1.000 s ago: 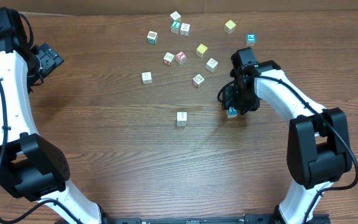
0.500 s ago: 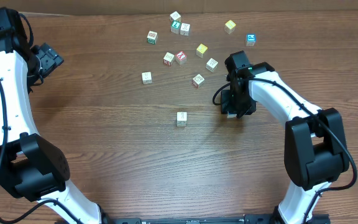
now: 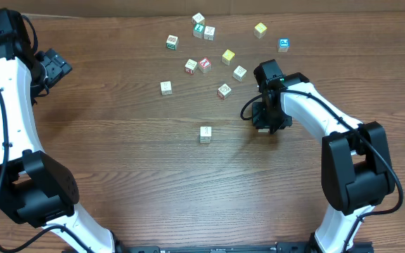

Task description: Form a tower

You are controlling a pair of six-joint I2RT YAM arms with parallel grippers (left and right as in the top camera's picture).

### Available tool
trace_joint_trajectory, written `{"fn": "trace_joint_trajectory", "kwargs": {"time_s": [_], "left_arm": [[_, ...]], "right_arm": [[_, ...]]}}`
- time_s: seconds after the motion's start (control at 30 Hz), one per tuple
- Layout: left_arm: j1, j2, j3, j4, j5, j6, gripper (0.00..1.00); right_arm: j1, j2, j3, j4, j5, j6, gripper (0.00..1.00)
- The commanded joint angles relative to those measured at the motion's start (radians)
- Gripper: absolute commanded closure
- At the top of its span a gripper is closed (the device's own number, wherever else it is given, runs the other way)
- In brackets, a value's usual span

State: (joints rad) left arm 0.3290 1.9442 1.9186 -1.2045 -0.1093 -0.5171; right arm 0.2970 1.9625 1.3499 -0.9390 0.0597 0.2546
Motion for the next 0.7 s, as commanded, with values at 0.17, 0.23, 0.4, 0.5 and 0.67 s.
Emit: {"fn": "trace_joint_trajectory", "kwargs": {"time_s": [0.17,0.23,0.4,0.5,0.67], "left_arm": [[-0.004,-0.002,0.001,0.001,-0.005,0.005,0.00],[-0.004,-0.002,0.001,0.001,-0.005,0.005,0.00],[-0.004,-0.002,0.001,0.001,-0.005,0.005,0.00],[-0.004,-0.002,0.001,0.001,-0.005,0.005,0.00],[-0.004,-0.002,0.001,0.001,-0.005,0.005,0.00]], "right_arm": [[0.003,-0.020,0.053,-0.042,0.013,0.008,0.79],[0.003,-0.040,0.086,-0.065,0.013,0.008,0.79],[0.003,-0.106,0.214,-0.172,-0.001,0.007,0.78],[0.003,-0.131,0.288,-0.219,-0.081,0.008,0.86],[0.003,-0.138,0.337,-0.219,-0.271,0.003,0.88]]}}
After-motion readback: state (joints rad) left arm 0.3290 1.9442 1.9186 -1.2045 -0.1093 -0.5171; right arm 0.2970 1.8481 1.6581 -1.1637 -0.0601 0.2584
